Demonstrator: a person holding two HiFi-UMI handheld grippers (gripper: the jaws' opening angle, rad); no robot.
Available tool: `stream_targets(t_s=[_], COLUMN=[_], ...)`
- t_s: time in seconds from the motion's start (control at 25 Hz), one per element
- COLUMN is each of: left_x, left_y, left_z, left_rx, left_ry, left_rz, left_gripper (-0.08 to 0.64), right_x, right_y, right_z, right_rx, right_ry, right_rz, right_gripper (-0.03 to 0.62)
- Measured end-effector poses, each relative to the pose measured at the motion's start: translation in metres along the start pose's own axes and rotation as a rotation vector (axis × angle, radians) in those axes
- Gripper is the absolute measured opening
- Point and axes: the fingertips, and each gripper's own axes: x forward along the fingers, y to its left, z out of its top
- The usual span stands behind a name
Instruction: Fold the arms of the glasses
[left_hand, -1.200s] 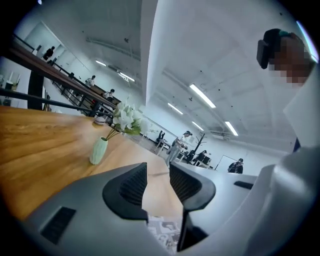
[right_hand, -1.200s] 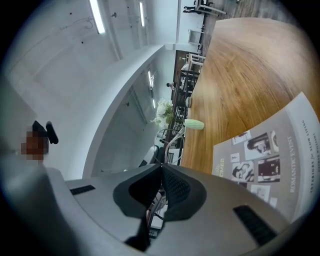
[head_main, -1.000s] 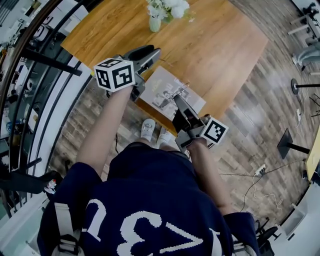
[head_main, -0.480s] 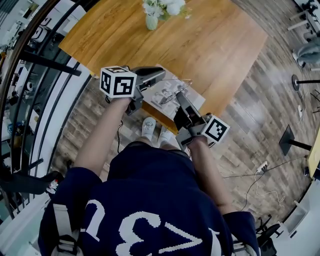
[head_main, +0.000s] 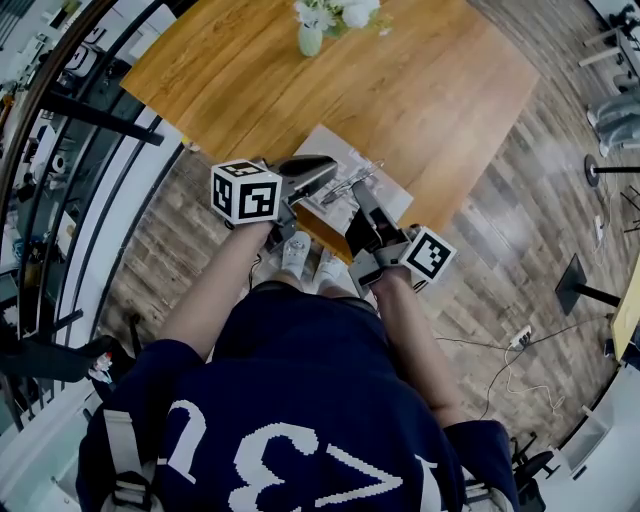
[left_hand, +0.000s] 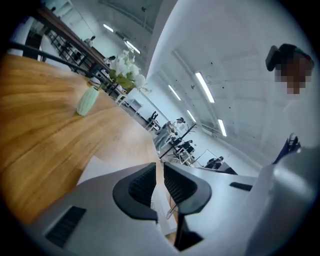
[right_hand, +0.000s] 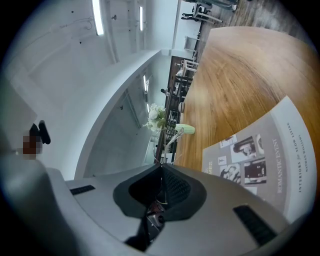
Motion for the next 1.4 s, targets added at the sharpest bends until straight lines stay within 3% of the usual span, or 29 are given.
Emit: stream_targets(t_s=[0.2,0.4,0.52,1.0,1.2,1.4], left_x=[-0.030,-0.052,-0.059,-0.070,-0.076,-0.081], left_y=[0.016,0.024,0.026,0.026,0.023,0.015], left_z=[0.009,0.001,-0.006,-0.009,0.000,0.035], left_rx=[0.119,0.115,0.108,0.110,0.144,0.204], left_ry=[-0.048,-0.075,-0.076,-0.114,-0.150,-0.252], left_rz=[0.132,0.182,0.198,0.210,0.221,0.249], left_gripper=[0.031,0.029,0.029,0.029,0.029,0.028], right_x=[-0.006,-0.014,-0.016,0.004,0.007,0.012], right_y=[-0.040,-0.089,-0.106,-0.123,-0.094,-0.048], right_z=[-0.004,-0.013,-0.015,-0.013,-0.003,0.036], right_rx=[0.068,0.191,0.231,0.261,0.099,-0.223], right_ry=[-0.024,-0.065,-0.085,-0.079,-0.053,-0.068], right_rz=[-0.130,-0.309,-0.375,-0.368,-0.320,-0.252], right_gripper=[0.029,0.029,0.029,0.031,0.031,0.029])
